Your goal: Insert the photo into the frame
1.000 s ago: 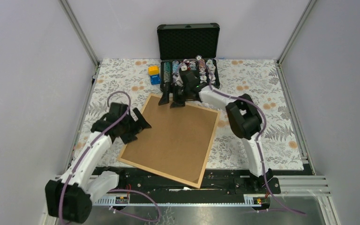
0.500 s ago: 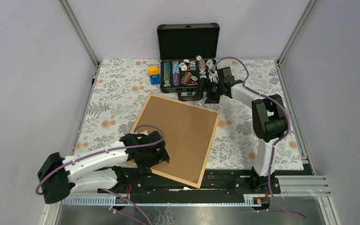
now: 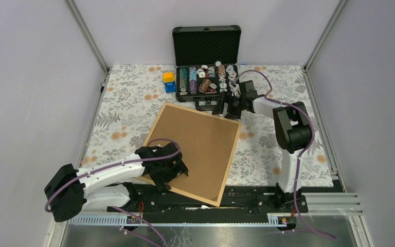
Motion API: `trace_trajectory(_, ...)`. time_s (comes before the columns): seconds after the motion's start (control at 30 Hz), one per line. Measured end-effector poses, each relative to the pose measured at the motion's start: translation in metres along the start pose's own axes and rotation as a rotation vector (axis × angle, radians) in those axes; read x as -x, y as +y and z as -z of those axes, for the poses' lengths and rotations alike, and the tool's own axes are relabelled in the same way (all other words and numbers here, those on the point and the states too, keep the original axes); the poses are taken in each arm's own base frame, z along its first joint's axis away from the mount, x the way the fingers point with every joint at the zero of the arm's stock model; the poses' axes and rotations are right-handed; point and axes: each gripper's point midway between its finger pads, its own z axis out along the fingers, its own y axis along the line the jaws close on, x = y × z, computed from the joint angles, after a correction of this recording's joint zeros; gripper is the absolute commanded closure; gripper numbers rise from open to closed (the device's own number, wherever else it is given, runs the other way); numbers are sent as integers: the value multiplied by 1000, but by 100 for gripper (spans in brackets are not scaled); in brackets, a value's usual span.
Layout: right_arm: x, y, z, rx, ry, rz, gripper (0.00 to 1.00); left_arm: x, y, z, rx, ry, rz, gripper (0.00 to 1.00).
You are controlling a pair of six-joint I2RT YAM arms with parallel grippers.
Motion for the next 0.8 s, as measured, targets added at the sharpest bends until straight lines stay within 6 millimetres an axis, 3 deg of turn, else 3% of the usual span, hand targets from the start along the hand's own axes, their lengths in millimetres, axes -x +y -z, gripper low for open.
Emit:
trace_trajectory(0.07,0,-1,-2,17,-17,-7,9,13,-2,0,-16,6,66,1)
trace_trajectory(0.13,-2,1,-3,37,-27,-14,9,42,-5,-2,-37,-54,135,1)
trace_trajectory(0.27,-3,11,-10,61,-57,8,9,100,9,-2,-17,-156,259,1)
trace_trajectory(0.4,-9,28,-23,73,-100,57,8,141,29,1,12,-212,319,1)
trace_trajectory(0.57,-9,45,-27,66,-118,103,8,161,32,6,49,-221,242,2)
trace_trajectory(0.7,-9,45,-24,22,-86,113,8,167,28,19,12,-247,173,1)
trace_trajectory(0.8,-11,40,-19,-25,-78,124,7,186,23,31,-16,-259,132,2)
